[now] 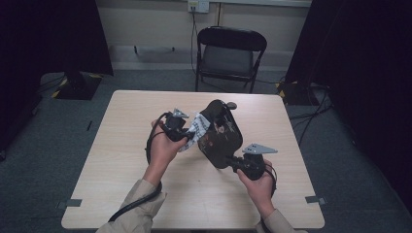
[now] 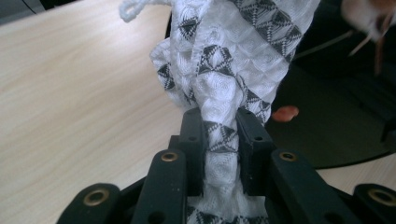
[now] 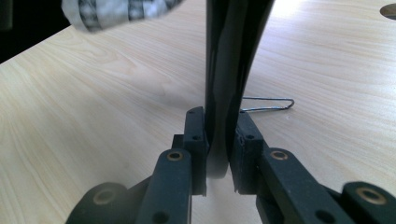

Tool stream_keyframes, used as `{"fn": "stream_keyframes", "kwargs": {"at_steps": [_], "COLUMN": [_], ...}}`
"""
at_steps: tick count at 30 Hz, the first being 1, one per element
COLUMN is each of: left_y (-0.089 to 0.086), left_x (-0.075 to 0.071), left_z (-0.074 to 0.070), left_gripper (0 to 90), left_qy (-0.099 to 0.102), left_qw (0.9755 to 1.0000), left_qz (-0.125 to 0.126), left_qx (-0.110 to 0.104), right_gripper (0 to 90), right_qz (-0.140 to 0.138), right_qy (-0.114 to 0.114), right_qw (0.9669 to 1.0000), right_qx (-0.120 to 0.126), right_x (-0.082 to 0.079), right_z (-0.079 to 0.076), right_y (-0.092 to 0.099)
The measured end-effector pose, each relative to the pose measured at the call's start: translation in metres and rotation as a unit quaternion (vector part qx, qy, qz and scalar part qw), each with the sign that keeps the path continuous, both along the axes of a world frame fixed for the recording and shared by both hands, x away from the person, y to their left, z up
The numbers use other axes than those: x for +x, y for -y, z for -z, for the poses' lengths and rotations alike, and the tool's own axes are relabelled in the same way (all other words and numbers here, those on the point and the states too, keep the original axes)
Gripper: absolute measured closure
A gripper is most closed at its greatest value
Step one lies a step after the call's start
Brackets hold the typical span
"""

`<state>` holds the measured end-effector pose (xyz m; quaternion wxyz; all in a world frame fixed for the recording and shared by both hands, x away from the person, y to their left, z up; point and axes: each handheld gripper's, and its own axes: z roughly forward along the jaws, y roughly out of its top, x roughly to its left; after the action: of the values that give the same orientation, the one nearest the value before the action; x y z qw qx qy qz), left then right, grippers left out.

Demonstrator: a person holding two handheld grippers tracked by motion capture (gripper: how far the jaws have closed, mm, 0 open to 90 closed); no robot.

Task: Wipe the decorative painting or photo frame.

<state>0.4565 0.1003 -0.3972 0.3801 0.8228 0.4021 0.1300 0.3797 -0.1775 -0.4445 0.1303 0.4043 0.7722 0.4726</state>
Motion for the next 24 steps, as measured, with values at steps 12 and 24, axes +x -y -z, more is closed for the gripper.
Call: {"fn": "stream_keyframes", "kwargs": {"at_steps": [12,24], "left_y": [0.004,0.004], "left_x": [-0.007,-0.013], "left_z": [0.045,0.066], "left_gripper": [74.6,74.6], "left_qy": [-0.036,-0.057], "left_qw": [0.9992,0.9978], "left_qz": [0.003,0.01], "left_qx": [0.016,0.032], "right_gripper": [79.0,79.0], "right_qz": [-0.001,-0.001], "right_qy": [-0.001,0.0], "right_qw": [1.0,1.0], "right_qx": [0.002,0.002], "right_x": [0.0,0.0], "right_z": [0.0,0.0], "right_y": [0.0,0.0]}}
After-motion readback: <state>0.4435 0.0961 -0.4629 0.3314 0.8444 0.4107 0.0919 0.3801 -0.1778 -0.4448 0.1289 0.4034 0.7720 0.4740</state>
